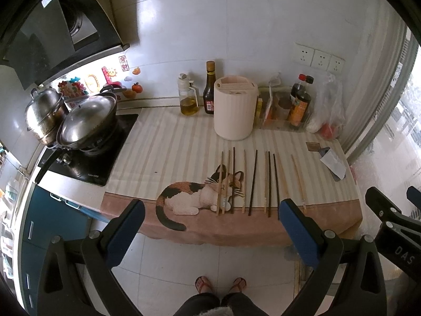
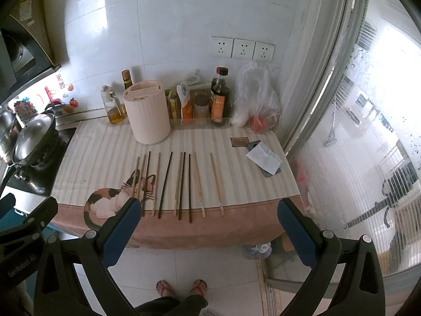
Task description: Organize utensils
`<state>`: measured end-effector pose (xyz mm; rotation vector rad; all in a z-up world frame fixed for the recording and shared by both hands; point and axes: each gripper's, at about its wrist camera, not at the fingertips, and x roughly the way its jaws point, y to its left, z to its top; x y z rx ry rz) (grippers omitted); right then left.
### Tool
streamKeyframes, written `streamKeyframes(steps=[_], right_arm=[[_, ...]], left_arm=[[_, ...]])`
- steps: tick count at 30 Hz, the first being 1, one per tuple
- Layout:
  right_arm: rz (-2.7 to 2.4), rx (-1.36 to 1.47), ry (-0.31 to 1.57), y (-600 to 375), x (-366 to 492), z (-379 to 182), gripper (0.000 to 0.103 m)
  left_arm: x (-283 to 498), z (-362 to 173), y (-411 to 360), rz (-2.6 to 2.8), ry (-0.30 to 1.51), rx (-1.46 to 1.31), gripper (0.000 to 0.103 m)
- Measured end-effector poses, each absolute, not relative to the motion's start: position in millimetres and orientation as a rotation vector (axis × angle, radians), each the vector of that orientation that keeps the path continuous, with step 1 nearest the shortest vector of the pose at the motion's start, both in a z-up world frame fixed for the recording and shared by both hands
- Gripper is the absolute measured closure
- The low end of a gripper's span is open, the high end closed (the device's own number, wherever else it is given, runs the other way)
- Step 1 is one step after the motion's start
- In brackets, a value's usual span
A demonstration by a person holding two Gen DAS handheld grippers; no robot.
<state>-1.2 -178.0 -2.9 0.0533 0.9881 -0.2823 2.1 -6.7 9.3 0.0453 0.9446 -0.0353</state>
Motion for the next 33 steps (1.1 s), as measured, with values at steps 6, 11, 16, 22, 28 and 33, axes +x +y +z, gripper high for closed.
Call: streamKeyframes(steps=[6,11,16,22,28,33], right_arm=[[-0.282,0.053,0.987,-178.3,-2.5,-3.6,0.0],[-0.279,0.055,0.989,-177.6,-0.7,-1.5,0.0],[-0.277,0.052,0.987,-176.8,-1.3,0.2,0.0],[-0.279,0.052,0.985,-175.9,-1.9,0.8,0.0],[-0.279,0.052,0.983,-175.1,-3.2,1.6,0.0],[-0.279,0.05,0.982,-174.6,-3.6,2.4,0.0]], left_arm=[[2.1,11.0,-6.2,-0.038,0.943,0.044,0.0],[1.5,9.9,-5.8,-0.036,0.943,0.043,0.0],[1.1,10.0,-4.7,-0.035,0.942,0.041,0.0],[0.8,10.7,-4.1,-0.036,0.94,0.041,0.0],[0.5,11.2,-3.8,-0.035,0.938,0.042,0.0],[-0.4,11.7,-2.8,-0.035,0.936,0.041,0.0]])
